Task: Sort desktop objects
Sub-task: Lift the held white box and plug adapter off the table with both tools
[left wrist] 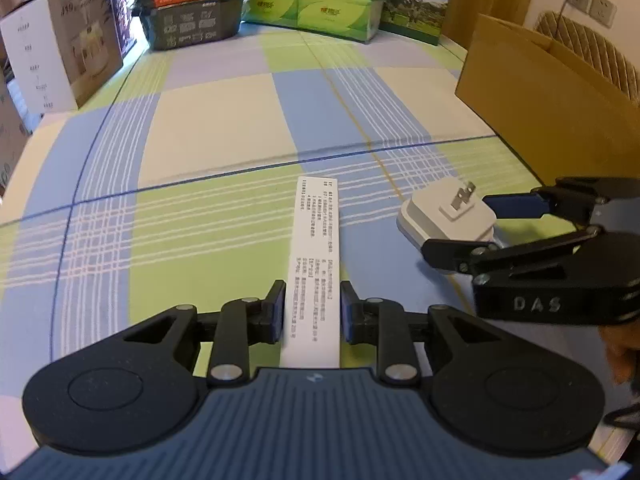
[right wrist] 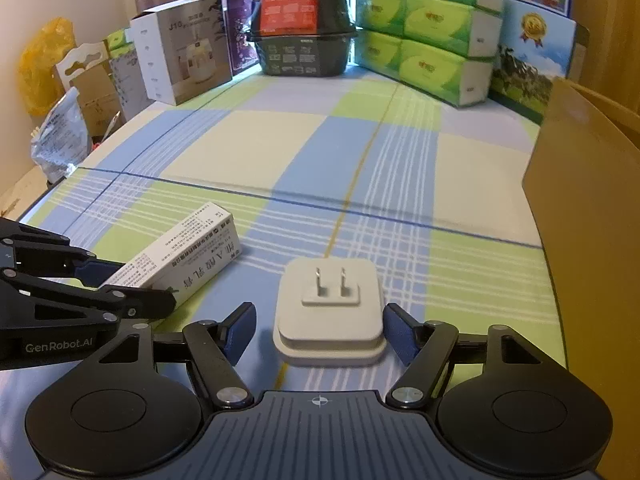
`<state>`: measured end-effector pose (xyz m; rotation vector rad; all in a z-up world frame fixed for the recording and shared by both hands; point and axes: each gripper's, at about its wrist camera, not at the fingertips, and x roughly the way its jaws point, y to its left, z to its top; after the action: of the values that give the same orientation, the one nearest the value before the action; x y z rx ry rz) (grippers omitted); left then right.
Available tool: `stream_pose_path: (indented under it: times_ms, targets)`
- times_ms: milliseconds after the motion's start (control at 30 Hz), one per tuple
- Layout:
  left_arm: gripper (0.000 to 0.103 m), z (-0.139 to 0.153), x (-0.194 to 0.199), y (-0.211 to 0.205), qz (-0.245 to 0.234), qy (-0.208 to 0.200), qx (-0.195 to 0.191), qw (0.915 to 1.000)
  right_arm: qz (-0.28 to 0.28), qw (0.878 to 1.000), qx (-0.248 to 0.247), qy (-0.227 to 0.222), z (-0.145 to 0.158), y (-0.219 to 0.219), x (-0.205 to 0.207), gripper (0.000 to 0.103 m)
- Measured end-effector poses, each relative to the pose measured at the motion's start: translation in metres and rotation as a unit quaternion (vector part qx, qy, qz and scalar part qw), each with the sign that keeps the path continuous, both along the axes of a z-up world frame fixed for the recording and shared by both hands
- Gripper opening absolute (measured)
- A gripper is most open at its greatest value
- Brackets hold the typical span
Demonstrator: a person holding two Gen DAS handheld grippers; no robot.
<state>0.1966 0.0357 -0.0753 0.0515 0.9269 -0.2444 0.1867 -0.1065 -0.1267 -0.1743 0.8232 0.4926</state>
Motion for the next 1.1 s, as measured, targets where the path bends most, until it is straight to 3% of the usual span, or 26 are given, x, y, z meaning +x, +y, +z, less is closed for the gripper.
stream_pose_path:
  times_ms: [400, 1100]
  targets:
    - [0.023, 0.002, 0.007, -0.002, -0.011, -0.026, -0.008, 0.9996, 0.006, 0.999, -0.04, -0.031, -0.009, 0.008, 0.0, 0.068]
    - [0.023, -0.002, 0.013, -0.005, -0.019, -0.017, -0.014, 0.9996, -0.021, 1.0, -0.015, 0.006, -0.014, 0.004, 0.013, 0.063]
